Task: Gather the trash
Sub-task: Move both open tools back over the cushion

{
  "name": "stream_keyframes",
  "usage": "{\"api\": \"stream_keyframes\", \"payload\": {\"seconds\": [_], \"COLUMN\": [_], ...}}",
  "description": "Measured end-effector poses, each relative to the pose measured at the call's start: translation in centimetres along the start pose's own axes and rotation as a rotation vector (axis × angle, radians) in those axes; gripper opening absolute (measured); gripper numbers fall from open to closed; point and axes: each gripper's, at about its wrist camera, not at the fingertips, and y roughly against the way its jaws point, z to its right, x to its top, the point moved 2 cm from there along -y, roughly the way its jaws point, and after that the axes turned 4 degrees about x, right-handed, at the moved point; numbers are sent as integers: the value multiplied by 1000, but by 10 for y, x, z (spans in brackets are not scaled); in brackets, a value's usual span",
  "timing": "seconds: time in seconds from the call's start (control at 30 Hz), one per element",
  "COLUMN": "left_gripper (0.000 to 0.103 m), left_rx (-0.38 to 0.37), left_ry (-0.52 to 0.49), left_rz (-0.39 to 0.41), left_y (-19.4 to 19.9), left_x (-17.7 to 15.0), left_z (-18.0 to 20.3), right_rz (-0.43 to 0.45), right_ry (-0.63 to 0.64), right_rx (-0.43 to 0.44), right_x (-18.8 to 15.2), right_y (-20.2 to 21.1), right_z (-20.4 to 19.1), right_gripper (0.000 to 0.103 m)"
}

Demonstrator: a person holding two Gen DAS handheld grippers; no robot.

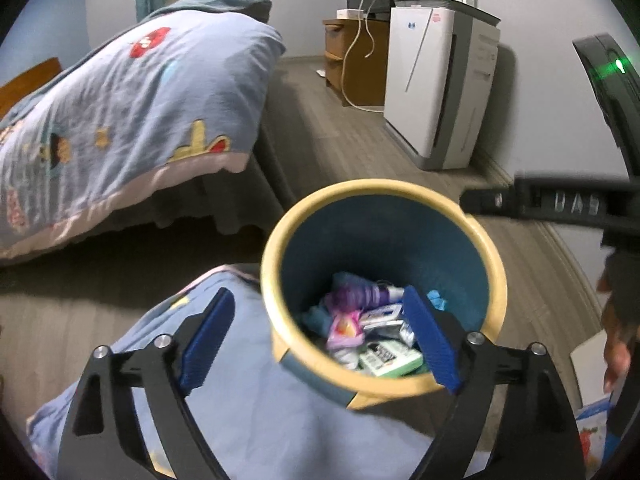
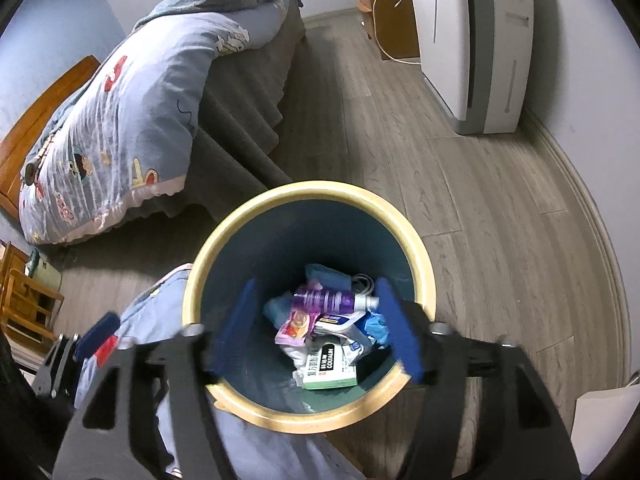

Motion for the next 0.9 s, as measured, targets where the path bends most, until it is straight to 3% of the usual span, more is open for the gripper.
{"api": "stream_keyframes", "payload": {"seconds": [0.03, 0.17, 0.33, 0.53, 0.77, 0.9], "left_gripper": [90, 92, 95, 95, 96, 96], "left_rx": [11, 21, 70, 130, 186, 214], "left_ry": [0, 30, 40, 92, 112, 177], "left_rz": [-1, 4, 31, 36, 45, 35], "left_y": [6, 34, 88, 148, 208, 224], "left_x": [-3, -15, -37, -71, -115, -145], "left_z": [-3, -19, -48, -91, -128, -154], "right_rz": [8, 31, 32, 61, 77, 67], "right_ry": [4, 68, 130, 113, 206, 238], "right_rx": [5, 4, 12, 104, 75, 84], "right_x": [0, -5, -19, -45, -77, -99], "right_y": [3, 18, 38, 74, 90, 94], "right_z": [-3, -24, -53, -95, -137, -157], "right_gripper": [90, 97, 97, 97, 97, 97]}}
